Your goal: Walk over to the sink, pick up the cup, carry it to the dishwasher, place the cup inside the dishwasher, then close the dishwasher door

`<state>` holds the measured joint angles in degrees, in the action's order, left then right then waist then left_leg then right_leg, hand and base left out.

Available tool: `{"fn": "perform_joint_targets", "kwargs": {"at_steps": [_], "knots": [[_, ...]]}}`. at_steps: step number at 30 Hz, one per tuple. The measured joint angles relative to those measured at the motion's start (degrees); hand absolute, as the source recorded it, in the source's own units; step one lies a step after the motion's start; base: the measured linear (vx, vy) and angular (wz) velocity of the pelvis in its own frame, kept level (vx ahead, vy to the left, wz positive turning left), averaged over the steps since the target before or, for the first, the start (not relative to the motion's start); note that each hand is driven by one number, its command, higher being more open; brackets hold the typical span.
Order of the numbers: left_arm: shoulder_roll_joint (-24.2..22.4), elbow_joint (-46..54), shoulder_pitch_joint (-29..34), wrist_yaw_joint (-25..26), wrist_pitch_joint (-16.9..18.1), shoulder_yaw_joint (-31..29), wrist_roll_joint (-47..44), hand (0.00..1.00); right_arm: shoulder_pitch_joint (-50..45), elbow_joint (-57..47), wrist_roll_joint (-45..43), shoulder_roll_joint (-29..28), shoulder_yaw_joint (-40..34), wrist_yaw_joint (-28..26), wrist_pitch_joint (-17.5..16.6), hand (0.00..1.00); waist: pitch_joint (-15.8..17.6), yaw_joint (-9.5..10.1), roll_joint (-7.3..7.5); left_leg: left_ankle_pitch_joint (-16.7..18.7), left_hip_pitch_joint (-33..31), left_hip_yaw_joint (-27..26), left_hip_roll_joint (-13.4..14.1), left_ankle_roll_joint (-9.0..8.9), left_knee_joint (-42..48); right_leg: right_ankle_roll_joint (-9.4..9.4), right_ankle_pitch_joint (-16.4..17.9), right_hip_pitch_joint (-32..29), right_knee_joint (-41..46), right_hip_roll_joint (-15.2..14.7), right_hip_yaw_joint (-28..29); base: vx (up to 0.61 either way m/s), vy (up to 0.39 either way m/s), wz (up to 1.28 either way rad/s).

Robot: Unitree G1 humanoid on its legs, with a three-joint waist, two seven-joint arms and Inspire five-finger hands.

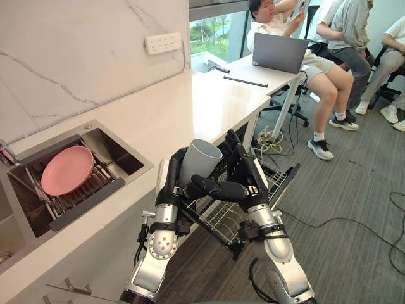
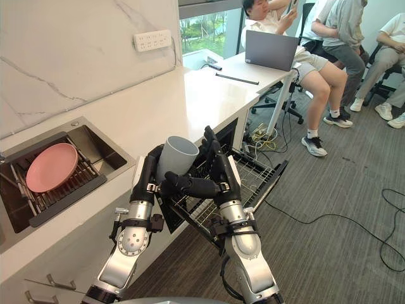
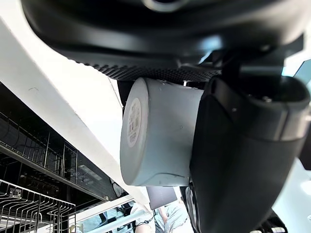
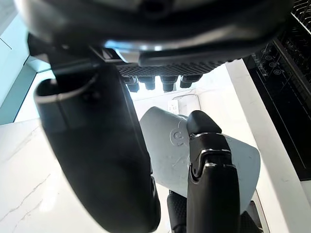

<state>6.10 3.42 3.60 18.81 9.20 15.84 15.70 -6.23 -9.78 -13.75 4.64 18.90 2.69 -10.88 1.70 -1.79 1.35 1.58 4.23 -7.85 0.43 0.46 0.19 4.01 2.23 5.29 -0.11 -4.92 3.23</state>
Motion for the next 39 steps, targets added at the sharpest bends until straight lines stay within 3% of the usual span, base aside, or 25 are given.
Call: {"fn": "perform_joint_targets", "kwargs": {"at_steps": [18,36,37,39], "knots": [[-2.52,1.37,0.01,2.75,0.00,0.90,0.03,0.00,-1.24,0.29,-0.69,-1.67,0.02,2.26,-0.63,1.00,-0.72,-0.06,0.00,-0.88,0.11,0.44,-0.29,0.08,-1.66,0.04,0.03,-0.30,-0.27,-0.18,-0.54,0.00,-0.001,0.00],[-2.65,1.38,0.01,3.13,0.00,7.47,0.02,0.00,-1.14,2.62,-2.94,-1.86,2.14,2.46,-0.64,1.00,-1.11,0.11,0.58,-1.76,0.18,1.36,-0.38,0.01,-2.66,0.04,0.03,-0.25,-0.26,-0.20,-1.46,0.00,-0.004,0.01],[-2.65,1.38,0.00,3.13,0.00,7.51,0.02,0.00,-1.11,2.63,-2.96,-1.85,2.12,2.50,-0.65,0.00,-1.16,0.08,0.65,-1.94,0.22,1.47,-0.41,0.02,-2.92,0.04,0.03,-0.28,-0.26,-0.20,-1.55,-0.02,-0.022,0.05],[-2.65,1.38,0.01,3.13,0.00,7.53,0.02,0.00,-1.11,2.68,-2.97,-1.84,2.14,2.54,-0.65,0.00,-1.23,0.07,0.76,-2.19,0.28,1.61,-0.42,0.03,-3.24,0.04,0.03,-0.30,-0.26,-0.19,-1.68,-0.02,-0.024,0.05]]}}
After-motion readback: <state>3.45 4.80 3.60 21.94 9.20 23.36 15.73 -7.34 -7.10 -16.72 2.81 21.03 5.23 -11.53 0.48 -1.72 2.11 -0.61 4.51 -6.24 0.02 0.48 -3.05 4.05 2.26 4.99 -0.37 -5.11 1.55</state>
